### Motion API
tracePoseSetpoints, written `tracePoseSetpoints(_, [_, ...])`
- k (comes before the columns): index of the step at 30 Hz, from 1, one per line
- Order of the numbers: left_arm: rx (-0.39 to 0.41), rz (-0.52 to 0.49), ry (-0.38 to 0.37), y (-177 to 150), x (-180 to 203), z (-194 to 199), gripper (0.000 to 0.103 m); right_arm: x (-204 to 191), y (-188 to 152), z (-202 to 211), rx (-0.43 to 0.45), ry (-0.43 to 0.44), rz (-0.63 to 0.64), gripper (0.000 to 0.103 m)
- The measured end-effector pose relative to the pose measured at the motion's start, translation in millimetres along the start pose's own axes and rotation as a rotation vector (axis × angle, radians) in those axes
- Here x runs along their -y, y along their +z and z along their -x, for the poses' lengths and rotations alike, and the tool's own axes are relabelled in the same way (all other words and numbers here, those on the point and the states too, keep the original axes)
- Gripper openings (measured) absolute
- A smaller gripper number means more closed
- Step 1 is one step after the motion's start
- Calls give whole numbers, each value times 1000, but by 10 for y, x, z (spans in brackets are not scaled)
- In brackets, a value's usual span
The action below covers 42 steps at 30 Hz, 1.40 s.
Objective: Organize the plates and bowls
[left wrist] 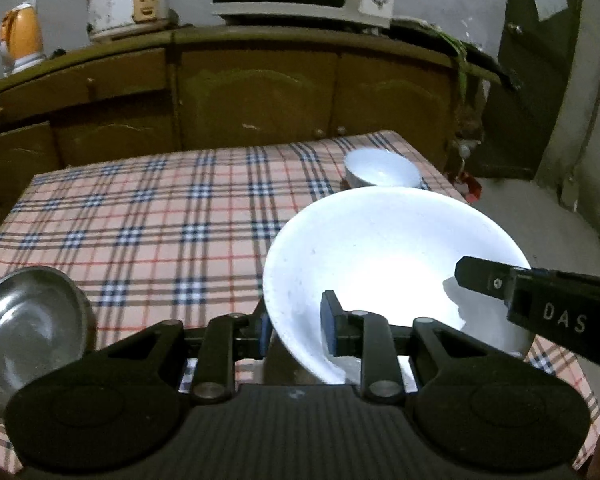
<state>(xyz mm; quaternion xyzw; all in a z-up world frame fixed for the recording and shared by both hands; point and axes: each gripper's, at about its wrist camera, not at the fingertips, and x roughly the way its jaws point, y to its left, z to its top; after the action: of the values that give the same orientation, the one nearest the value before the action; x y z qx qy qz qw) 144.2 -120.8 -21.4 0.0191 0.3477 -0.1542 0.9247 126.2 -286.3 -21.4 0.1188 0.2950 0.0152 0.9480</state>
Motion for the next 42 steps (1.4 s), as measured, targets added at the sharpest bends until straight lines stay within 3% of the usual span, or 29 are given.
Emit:
tracePoseSetpoints(12, [-125,-42,34,-417,-42,-335,27,115,-473,-440,-129,-8,-27,21])
tracePoseSetpoints(27, [-64,-161,76,-506,111,-321,28,173,-613,-483,-132,-41,-14,22])
tracePoseSetpoints(42, [-85,-122,44,-544,40,-252,30,203,-622,-387,-143,7,-72,22])
